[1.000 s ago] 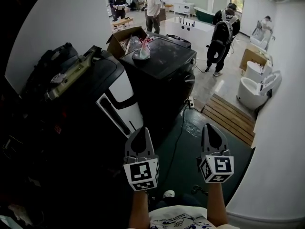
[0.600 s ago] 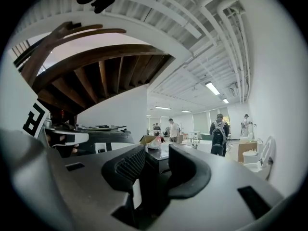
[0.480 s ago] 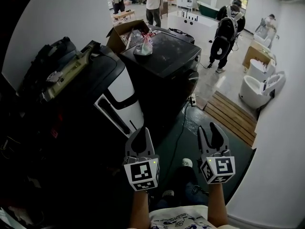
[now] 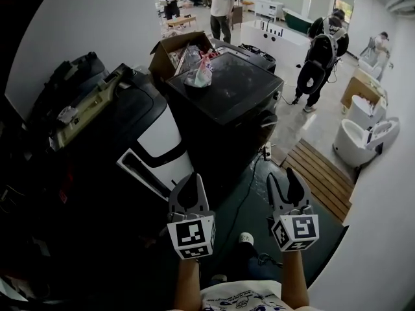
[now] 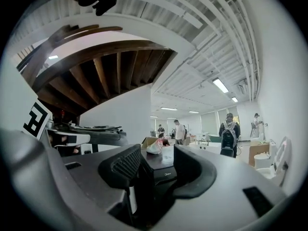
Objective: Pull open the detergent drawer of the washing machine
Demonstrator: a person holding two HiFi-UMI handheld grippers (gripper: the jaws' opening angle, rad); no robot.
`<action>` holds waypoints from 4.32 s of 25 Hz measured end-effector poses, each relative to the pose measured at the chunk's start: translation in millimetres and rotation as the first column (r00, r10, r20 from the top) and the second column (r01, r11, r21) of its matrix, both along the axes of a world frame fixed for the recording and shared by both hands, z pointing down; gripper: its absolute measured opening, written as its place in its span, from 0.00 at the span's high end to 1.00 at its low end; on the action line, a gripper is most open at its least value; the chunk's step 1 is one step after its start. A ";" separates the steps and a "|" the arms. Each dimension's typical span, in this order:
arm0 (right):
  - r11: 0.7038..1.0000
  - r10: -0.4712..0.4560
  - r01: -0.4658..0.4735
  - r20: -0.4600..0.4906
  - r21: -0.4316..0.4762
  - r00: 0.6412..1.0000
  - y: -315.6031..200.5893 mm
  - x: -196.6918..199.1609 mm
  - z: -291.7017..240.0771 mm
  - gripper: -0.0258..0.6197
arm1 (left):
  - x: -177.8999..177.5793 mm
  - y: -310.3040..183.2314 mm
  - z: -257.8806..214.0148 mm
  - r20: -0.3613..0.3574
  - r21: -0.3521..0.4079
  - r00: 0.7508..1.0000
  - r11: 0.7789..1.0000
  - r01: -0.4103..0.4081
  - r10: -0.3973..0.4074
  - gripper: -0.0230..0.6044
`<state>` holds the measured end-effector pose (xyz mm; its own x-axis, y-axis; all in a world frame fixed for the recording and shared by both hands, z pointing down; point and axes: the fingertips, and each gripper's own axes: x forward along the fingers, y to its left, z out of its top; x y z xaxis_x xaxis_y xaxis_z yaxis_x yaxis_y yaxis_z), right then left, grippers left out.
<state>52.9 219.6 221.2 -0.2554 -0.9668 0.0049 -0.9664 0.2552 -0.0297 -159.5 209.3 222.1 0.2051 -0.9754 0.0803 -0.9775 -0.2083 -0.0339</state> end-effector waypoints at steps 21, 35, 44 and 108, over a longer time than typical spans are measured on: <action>0.991 -0.133 0.133 0.071 0.001 0.989 -218.3 88.4 3.4 0.63 | 76.4 -183.4 5.9 0.017 -0.013 0.988 0.988 0.157 -0.156 0.94; 0.965 -0.211 0.236 0.189 -0.117 0.959 -276.5 61.3 57.6 0.59 | 63.0 -241.0 47.2 0.015 -0.095 0.984 0.980 0.177 -0.177 0.94; 0.953 -0.182 0.229 0.230 -0.200 0.956 -349.1 36.7 96.1 0.58 | 47.7 -322.2 72.8 0.035 -0.140 0.992 0.982 0.127 -0.123 0.94; 0.834 0.023 0.543 0.990 -0.096 0.141 -456.5 -21.4 347.6 0.57 | 70.7 -412.9 215.8 0.153 -0.252 0.983 0.957 0.141 -0.104 0.94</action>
<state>31.5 -236.9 568.8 -0.5654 -0.8093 -0.1591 0.0275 0.1744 -0.9843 -88.8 -203.6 437.9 0.0547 -0.9337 0.3539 -0.9857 -0.1070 -0.1298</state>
